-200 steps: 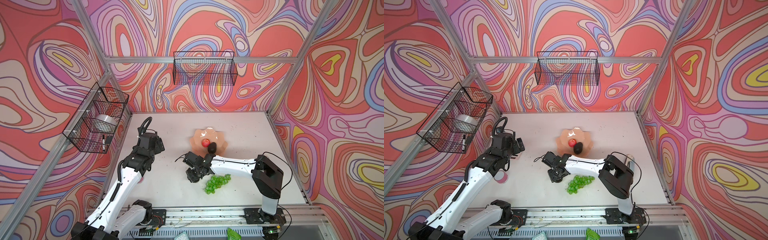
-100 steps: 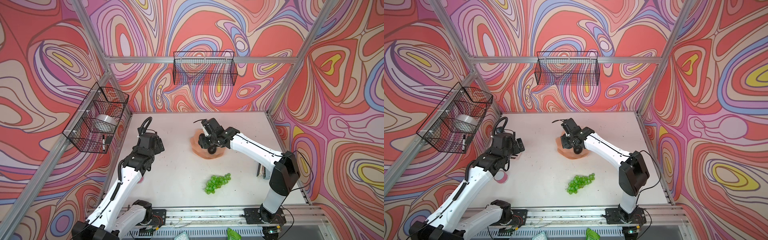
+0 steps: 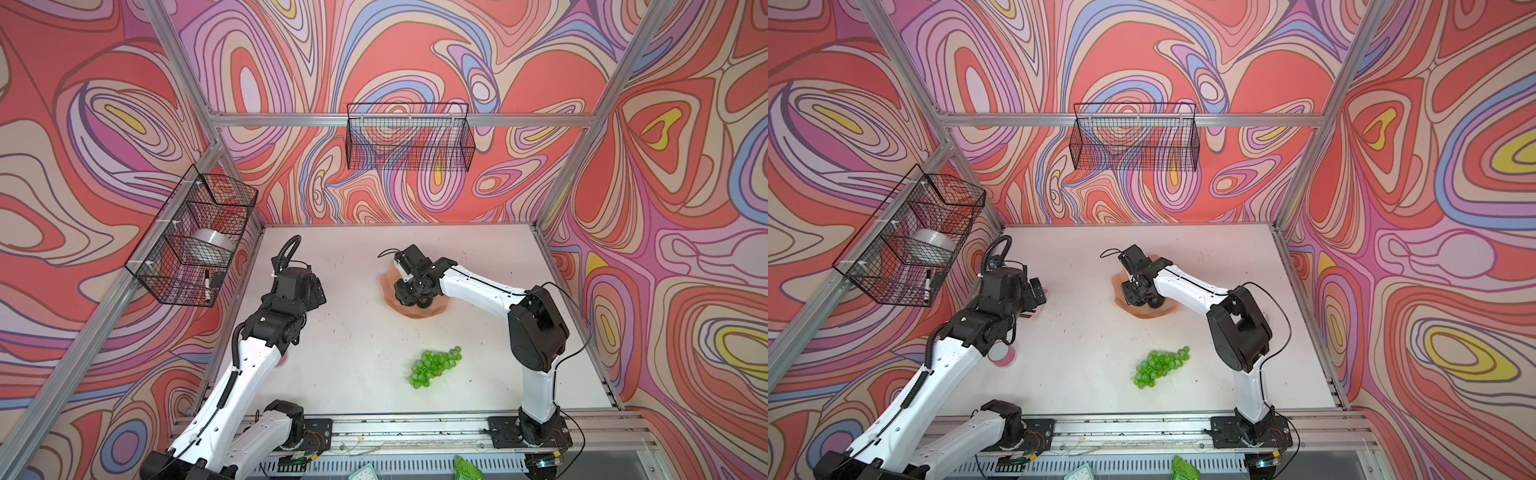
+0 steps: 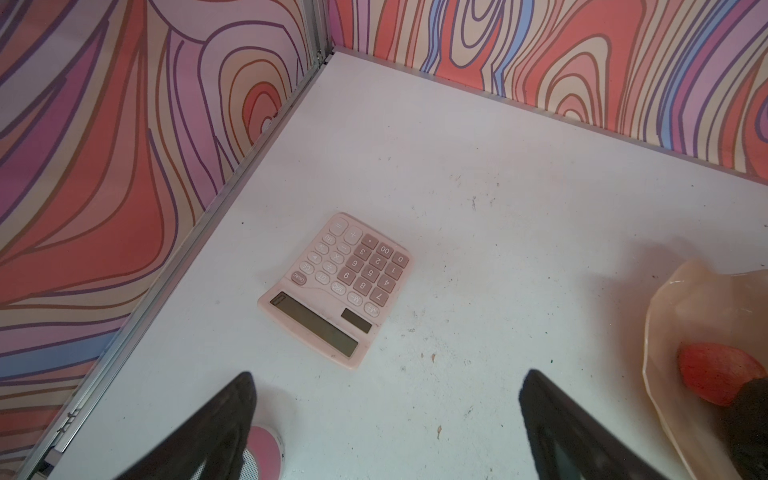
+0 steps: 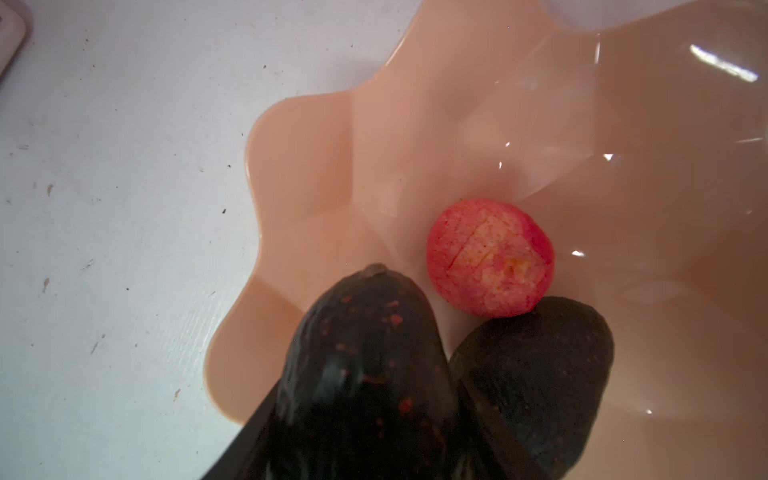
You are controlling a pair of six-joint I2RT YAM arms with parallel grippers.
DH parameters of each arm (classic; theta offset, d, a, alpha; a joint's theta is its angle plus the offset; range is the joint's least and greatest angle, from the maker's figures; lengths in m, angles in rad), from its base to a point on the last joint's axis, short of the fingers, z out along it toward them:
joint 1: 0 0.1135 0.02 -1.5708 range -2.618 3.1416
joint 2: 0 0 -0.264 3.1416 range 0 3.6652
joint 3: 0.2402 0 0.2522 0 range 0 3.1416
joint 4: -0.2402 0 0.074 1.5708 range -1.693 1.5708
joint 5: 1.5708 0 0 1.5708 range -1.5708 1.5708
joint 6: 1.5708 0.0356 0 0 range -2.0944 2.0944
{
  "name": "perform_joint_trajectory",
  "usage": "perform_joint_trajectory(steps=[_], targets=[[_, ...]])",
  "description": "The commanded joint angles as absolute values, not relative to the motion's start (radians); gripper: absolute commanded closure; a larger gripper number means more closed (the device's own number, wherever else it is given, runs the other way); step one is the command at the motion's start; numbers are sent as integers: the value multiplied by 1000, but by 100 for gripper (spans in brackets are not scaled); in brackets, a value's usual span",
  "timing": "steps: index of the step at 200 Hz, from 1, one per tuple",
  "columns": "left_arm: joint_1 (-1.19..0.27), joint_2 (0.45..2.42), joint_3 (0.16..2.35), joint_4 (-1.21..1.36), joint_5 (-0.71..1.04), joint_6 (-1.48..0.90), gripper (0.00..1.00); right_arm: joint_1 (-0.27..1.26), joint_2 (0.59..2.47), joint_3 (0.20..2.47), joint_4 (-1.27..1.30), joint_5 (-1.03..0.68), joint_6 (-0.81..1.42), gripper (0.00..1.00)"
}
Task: Place and organize the fake fruits in the fruit bowl
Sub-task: 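Place the avocado with the right gripper into the bowl and release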
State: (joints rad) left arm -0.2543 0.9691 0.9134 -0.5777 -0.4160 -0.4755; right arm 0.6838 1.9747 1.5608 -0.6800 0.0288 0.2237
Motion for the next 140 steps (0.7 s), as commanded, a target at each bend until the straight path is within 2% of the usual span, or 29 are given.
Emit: perform_joint_trajectory(steps=[1,75,140], targets=[[-248,955,911,-607,-436,-490,1,681,1999,1580,-648,35,207,56],[-247,963,905,-594,-426,-487,1,681,2043,1592,-650,45,206,50],[-245,969,899,-583,-419,-480,1,680,2037,1604,-656,58,212,38]])
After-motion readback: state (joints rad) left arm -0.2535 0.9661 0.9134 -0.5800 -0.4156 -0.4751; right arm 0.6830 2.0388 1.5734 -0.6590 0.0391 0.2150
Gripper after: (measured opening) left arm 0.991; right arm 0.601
